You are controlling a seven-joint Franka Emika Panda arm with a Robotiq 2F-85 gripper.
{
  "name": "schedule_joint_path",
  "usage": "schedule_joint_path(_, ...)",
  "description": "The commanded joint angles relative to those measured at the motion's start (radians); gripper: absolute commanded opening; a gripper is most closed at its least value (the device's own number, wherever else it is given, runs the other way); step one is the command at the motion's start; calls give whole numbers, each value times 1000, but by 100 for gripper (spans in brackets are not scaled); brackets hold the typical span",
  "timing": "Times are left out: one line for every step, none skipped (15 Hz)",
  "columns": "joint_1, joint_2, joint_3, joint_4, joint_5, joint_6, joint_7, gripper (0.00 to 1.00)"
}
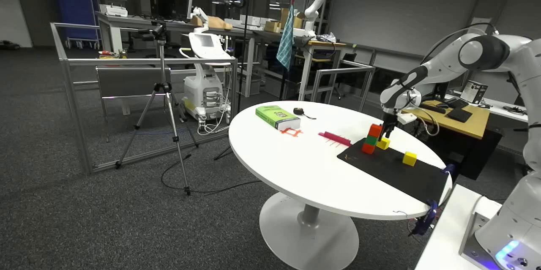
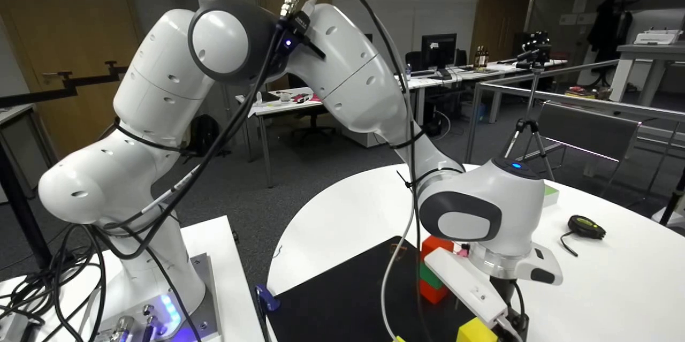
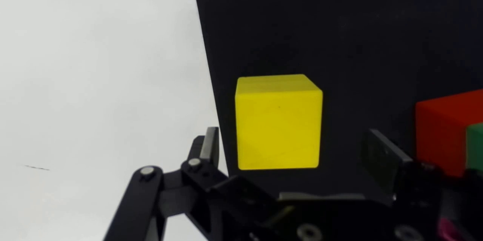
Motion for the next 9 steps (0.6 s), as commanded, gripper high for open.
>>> schedule_joint_path(-6, -3, 1, -10, -24, 24, 12, 100)
schedule_joint_path(-5, 0, 0, -9, -26, 25, 13, 100)
schedule_joint_path(-3, 2, -3, -7, -30, 25, 16, 100)
schedule_joint_path(-2, 4, -5, -7, -34, 26, 17, 86)
schedule_joint_path(-1, 4, -6, -7, -37, 26, 16, 74)
schedule_joint_path(0, 2, -7, -8, -41, 22, 19, 67)
schedule_joint_path(1, -1, -8, -11, -45, 24, 18, 60)
schedule_joint_path(3, -5, -8, -15, -49, 23, 20, 51)
schedule_joint_path(4, -11, -8, -19, -52, 22, 22, 45)
